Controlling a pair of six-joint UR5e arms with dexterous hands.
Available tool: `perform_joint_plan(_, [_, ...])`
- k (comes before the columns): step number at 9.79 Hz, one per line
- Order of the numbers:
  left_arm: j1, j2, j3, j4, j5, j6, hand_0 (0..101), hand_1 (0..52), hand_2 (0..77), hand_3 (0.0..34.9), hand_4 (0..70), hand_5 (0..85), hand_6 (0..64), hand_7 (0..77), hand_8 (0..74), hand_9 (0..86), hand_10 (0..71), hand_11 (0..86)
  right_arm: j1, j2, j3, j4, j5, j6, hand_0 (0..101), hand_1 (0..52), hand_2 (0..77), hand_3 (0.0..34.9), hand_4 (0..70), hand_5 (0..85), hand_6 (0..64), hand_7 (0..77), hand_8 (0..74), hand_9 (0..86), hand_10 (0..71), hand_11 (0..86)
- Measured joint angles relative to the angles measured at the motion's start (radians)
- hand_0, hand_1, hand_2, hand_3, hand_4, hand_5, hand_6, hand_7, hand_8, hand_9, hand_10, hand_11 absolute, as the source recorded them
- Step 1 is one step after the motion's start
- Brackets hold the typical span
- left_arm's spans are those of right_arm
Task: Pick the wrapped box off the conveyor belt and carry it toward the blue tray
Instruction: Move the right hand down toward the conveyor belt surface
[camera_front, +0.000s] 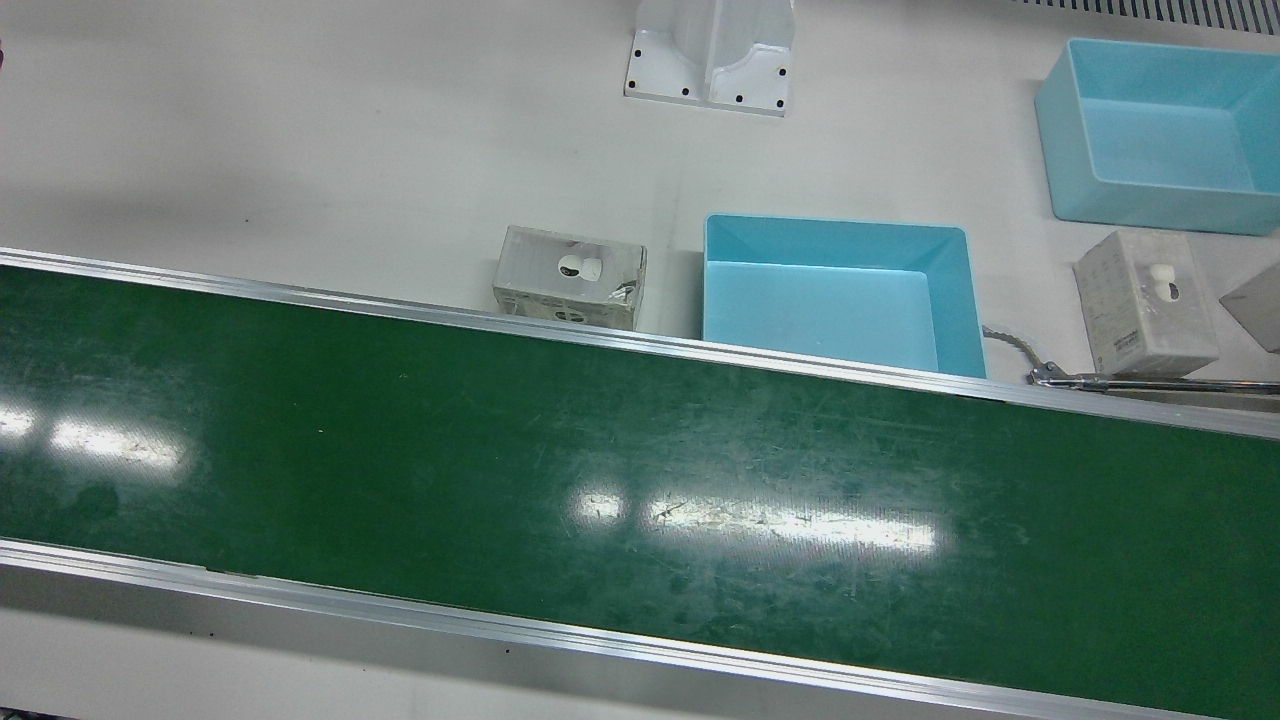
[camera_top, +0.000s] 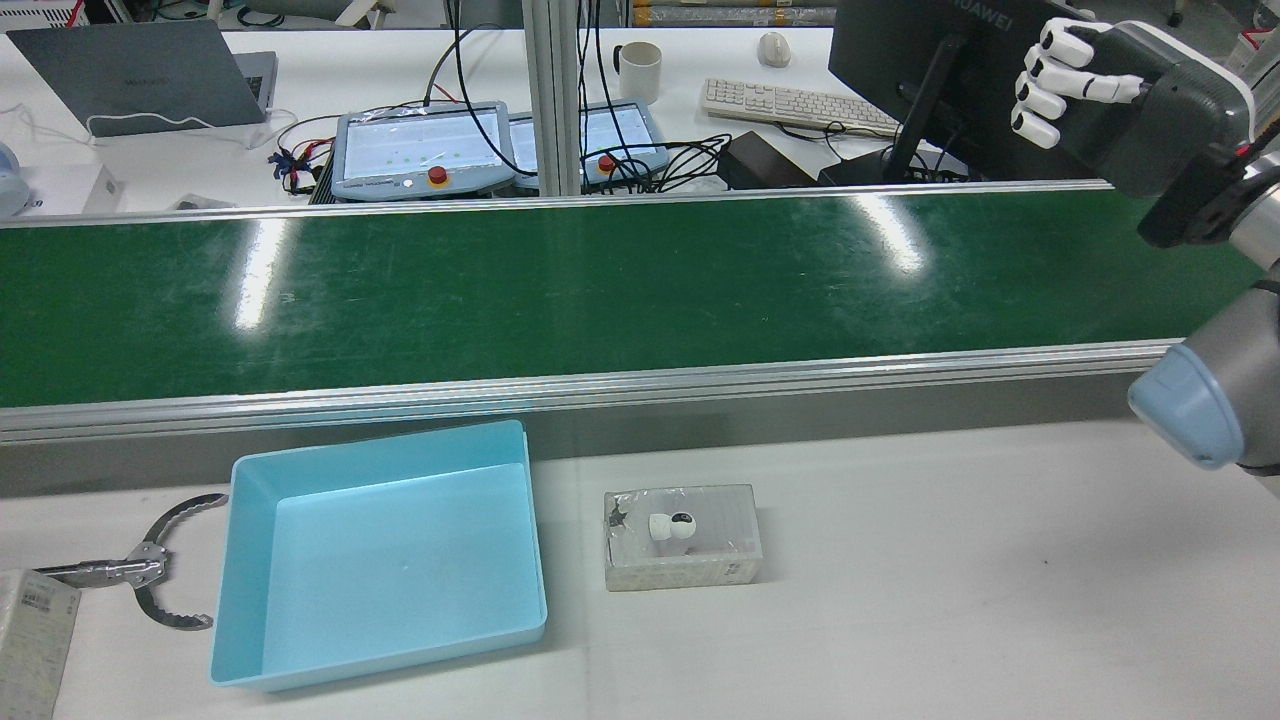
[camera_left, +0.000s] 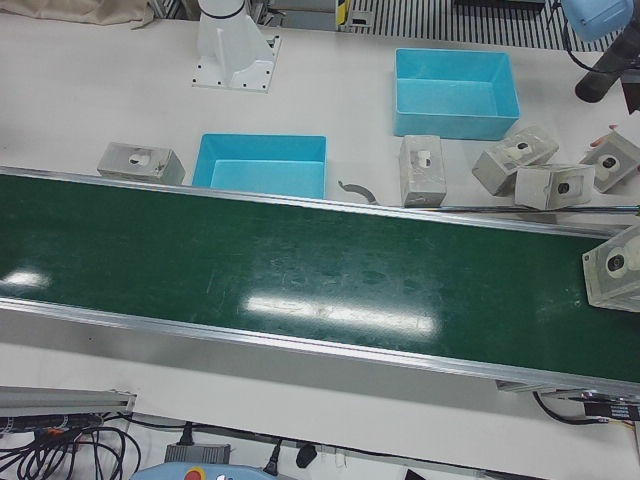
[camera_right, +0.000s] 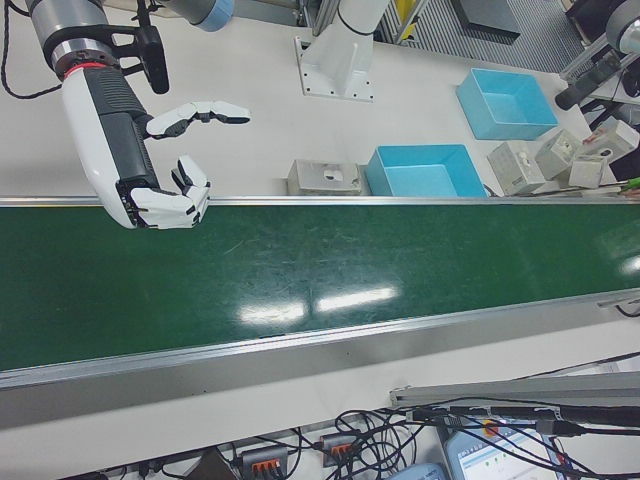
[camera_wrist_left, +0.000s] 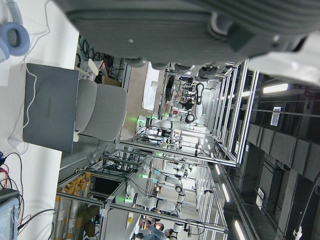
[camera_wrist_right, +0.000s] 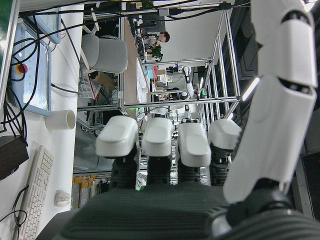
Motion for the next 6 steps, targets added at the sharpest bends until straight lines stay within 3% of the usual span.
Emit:
perform_joint_plan(1, [0.000, 0.000, 0.000, 0.000, 0.000, 0.000, 0, 0.0, 1.1, 0.0, 0.0, 1.1, 0.0, 0.5, 0.5, 0.0, 0.5, 0.0, 0.000, 0.000, 0.001, 0.000, 0.000, 0.000, 47, 2.2, 23.5, 0.4, 59.5, 70.4, 62.7, 70.4, 69.8, 70.4, 69.8, 69.8])
perform_joint_plan(2, [0.000, 0.000, 0.000, 0.000, 0.000, 0.000, 0, 0.0, 0.5, 0.0, 0.0, 1.1, 0.0, 0.5, 0.5, 0.0, 0.5, 0.0, 0.000, 0.000, 0.001, 0.000, 0.000, 0.000, 46, 2.2, 21.3, 0.2, 50.2, 70.4, 62.7, 70.4, 69.8, 70.4, 70.4, 69.8])
perform_joint_plan(6, [0.000, 0.000, 0.000, 0.000, 0.000, 0.000, 0, 0.0, 1.1, 0.0, 0.0, 1.1, 0.0, 0.5, 0.5, 0.0, 0.5, 0.0, 0.001, 0.000, 0.002, 0.000, 0.000, 0.000, 46, 2.2, 21.3, 0.2, 49.6, 70.4, 62.2, 69.8, 69.8, 70.4, 70.4, 69.8])
